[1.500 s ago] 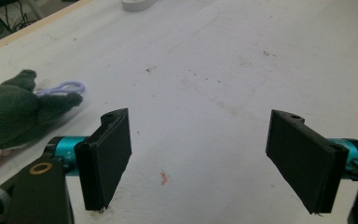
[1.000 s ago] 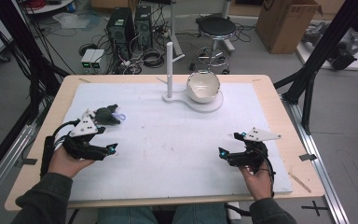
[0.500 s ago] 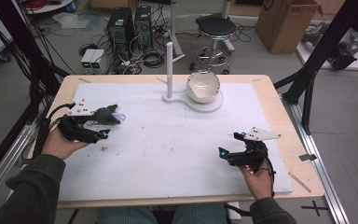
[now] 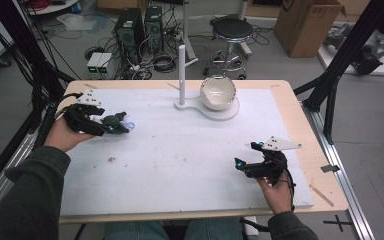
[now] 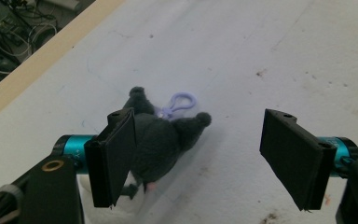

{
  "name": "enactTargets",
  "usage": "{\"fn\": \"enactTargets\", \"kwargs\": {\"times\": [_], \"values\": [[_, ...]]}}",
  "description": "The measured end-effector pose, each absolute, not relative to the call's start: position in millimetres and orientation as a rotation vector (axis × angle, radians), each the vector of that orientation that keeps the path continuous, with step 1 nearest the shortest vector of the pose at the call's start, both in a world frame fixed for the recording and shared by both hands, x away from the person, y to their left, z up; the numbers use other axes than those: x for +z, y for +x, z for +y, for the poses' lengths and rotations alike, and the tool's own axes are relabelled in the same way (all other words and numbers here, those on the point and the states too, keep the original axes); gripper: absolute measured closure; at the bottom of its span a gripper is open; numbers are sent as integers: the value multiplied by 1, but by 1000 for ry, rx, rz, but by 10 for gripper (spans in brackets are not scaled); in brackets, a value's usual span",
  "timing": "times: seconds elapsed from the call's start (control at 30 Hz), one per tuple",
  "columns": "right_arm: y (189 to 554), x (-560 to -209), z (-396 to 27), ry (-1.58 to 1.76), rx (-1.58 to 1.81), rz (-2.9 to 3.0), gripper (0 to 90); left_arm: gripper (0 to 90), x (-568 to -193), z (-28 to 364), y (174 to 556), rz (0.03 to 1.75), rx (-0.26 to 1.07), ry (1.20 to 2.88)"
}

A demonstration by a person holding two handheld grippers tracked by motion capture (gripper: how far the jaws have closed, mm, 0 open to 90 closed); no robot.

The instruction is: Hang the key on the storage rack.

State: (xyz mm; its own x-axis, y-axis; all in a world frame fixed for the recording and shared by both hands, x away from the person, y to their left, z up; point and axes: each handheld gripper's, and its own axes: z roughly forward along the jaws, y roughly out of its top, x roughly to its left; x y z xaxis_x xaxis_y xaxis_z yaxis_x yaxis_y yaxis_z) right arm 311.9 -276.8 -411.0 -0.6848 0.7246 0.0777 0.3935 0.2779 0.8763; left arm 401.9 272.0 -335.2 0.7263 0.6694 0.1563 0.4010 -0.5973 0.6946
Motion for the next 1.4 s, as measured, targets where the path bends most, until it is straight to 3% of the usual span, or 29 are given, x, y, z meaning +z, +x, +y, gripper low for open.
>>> {"fn": "enactTargets", "kwargs": {"times": [0.67, 1.13, 1.4], "values": [[313, -411, -276, 1010, 1366, 2219, 103, 258, -368, 287, 445, 910, 501, 2343], [313, -413, -275, 1003, 1360, 2233, 103, 251, -390, 280, 458, 943, 474, 2408], [312, -412, -275, 996, 1366, 2228, 103, 290, -400, 276, 460, 971, 465, 2457]]}}
